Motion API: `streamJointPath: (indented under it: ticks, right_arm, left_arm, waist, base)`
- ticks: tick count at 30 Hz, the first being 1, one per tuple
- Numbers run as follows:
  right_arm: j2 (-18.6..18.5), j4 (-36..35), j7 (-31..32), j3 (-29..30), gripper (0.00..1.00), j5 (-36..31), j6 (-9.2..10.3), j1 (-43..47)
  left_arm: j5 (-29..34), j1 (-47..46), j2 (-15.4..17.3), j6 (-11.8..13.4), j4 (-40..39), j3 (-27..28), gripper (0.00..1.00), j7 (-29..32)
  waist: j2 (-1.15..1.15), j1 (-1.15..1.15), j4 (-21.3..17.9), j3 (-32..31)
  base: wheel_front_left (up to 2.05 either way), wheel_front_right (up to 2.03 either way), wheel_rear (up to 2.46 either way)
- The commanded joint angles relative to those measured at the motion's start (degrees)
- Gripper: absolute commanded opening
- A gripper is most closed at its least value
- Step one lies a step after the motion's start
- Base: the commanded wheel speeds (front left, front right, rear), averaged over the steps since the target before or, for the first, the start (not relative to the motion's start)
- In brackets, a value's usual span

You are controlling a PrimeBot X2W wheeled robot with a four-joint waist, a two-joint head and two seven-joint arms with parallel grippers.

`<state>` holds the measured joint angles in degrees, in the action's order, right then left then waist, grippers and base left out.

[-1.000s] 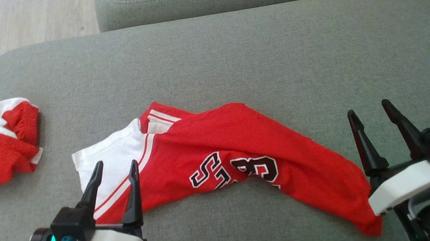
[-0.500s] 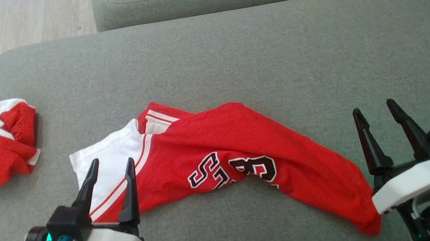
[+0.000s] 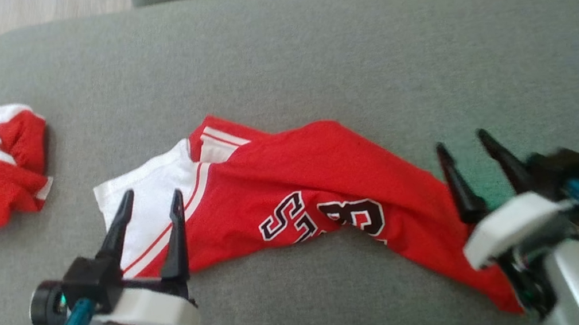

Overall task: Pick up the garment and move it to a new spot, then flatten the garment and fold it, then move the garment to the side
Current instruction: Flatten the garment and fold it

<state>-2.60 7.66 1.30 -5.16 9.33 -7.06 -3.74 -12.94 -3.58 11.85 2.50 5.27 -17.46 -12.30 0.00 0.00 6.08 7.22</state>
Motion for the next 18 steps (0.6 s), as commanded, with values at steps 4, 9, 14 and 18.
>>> streamJointPath:
  ticks: [4,9,14,18]
  right_arm:
    - [-0.3,9.7,3.1,-6.6,1.00,-0.6,-0.43,-10.3]
    - [-1.1,17.8,7.9,-10.2,1.00,1.4,-0.43,-14.4]
    - [-2.3,21.1,11.5,-12.4,0.30,5.4,-0.43,-16.4]
    - [-3.1,20.7,11.1,-13.0,0.00,6.9,-0.43,-17.1]
  left_arm:
    - [-0.5,-5.3,0.3,-0.6,-1.1,1.7,1.00,-1.3]
    - [-0.7,-6.5,-0.4,-1.0,0.2,1.4,1.00,-1.9]
    - [-0.8,-7.0,-0.7,-1.0,0.9,1.5,1.00,-2.3]
    - [-0.9,-7.0,-0.8,-0.9,1.2,1.6,1.00,-2.4]
  waist:
    - [0.00,0.00,2.2,3.6]
    - [0.00,0.00,3.1,4.6]
    - [0.00,0.00,3.1,5.0]
    - [0.00,0.00,2.9,5.0]
  base:
    - [0.00,0.00,0.00]
    - [0.00,0.00,0.00]
    - [0.00,0.00,0.00]
    - [0.00,0.00,0.00]
